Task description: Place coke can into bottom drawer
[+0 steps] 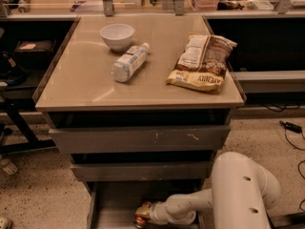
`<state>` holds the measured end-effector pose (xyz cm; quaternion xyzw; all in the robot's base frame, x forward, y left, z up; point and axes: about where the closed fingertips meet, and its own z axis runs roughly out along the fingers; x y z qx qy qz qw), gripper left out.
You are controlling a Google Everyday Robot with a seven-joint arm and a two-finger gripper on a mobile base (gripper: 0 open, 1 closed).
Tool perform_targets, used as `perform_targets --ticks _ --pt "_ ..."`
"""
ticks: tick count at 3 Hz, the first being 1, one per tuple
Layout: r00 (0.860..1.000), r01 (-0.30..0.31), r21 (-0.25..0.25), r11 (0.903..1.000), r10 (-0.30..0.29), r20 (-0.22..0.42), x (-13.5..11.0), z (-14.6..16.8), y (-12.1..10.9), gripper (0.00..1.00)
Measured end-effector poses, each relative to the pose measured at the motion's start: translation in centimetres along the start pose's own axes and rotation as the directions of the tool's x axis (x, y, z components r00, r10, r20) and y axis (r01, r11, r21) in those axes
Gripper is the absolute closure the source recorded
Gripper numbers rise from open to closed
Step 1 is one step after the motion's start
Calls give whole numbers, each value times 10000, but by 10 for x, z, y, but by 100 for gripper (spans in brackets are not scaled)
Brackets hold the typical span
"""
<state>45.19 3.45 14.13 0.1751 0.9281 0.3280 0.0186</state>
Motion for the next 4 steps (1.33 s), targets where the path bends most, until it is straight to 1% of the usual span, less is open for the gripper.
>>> perform_targets --ticks 1,4 --pt "10000 -20 -3 10000 20 -3 0 1 -1 82" --pt "10000 -20 -3 10000 20 -5 0 1 -1 12"
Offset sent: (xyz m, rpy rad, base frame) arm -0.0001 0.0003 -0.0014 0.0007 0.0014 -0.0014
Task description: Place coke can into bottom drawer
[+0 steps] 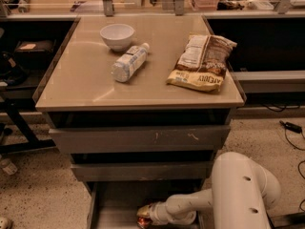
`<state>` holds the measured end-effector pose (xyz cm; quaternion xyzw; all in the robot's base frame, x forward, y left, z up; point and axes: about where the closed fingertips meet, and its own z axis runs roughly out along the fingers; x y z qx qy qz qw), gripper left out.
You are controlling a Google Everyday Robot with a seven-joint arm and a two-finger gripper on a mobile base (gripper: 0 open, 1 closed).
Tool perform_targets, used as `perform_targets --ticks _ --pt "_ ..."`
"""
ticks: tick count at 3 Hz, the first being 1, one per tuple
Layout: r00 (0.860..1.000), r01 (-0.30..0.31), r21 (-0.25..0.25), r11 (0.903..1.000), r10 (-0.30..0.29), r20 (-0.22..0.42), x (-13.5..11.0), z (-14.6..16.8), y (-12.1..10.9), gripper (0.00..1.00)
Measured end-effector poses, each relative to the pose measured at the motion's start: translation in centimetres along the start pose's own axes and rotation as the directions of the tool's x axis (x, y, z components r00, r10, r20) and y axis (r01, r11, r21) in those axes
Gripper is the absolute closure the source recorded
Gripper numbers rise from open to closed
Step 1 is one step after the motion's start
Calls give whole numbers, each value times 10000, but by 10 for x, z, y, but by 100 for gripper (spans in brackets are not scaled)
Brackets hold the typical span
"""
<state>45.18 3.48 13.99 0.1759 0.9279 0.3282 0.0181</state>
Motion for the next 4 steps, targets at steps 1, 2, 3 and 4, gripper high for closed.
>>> perform_targets --ticks 1,2,3,4 --pt "10000 0 0 10000 0 -2 0 0 0 0" --pt "10000 0 0 10000 0 -2 0 0 0 0" --pt "10000 -62 250 9997 60 74 3 -14 4 0" --pt "9935 -627 585 9963 568 983 -10 -57 23 0"
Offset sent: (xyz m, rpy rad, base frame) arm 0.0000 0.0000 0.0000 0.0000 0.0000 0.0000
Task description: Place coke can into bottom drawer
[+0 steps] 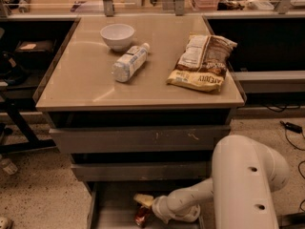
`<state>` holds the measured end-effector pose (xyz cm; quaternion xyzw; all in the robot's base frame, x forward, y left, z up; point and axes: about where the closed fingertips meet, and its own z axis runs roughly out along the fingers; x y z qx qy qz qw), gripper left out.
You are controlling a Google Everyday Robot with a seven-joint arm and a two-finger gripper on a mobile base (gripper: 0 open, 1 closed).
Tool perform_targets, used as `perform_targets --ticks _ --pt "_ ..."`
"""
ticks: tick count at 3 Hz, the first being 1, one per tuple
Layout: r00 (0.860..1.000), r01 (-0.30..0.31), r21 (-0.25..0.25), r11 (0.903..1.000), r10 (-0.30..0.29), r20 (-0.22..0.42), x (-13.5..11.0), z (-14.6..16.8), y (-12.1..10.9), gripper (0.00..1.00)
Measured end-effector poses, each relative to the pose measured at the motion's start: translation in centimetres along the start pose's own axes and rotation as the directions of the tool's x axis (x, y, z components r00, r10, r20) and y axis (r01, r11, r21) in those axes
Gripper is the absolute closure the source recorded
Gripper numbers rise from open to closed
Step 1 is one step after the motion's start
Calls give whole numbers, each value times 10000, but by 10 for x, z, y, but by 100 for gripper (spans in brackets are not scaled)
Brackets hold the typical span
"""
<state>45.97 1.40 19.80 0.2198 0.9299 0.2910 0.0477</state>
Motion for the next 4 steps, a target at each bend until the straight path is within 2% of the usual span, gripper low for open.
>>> perform_targets --ticks 1,2,3,4 --pt "9880 -773 274 9966 728 1362 -15 -54 33 0" --pt "9844 -819 342 9961 755 1589 -19 -62 30 0" --pt "9388 -2476 -322 9683 2480 2390 -22 -106 33 0" --pt "8160 -4319 -1351 8917 4502 3625 -14 -185 41 0"
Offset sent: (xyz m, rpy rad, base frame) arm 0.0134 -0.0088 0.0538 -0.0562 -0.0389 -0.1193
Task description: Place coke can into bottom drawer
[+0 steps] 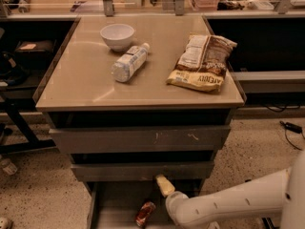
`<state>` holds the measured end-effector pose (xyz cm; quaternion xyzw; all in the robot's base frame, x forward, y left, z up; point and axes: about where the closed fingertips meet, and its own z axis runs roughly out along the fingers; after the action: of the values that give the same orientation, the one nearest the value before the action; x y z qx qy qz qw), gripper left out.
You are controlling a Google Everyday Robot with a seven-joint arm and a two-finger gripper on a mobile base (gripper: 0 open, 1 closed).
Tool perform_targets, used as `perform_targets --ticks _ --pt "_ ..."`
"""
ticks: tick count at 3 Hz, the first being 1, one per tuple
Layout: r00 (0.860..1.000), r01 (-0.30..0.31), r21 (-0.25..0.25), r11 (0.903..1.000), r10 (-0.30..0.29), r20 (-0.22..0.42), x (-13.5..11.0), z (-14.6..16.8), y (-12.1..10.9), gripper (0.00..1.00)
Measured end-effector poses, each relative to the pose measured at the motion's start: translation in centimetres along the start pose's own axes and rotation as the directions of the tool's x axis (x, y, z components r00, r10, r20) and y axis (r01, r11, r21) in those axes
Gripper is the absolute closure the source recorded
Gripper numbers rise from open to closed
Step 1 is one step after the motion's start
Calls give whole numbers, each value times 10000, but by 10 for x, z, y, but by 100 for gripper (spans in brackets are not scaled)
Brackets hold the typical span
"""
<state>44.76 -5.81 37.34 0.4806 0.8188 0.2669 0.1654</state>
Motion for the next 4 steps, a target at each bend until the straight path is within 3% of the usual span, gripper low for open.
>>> perform_targets --ticks 1,2,3,4 --pt "9971 -390 -208 9990 403 638 2 -36 8 0" --pt "9974 -348 -205 9992 361 629 2 -36 9 0" --pt "9898 -1067 65 9943 1056 956 -26 -42 -12 0" --pt "9604 -2236 111 9746 2183 1732 -55 -68 -36 0"
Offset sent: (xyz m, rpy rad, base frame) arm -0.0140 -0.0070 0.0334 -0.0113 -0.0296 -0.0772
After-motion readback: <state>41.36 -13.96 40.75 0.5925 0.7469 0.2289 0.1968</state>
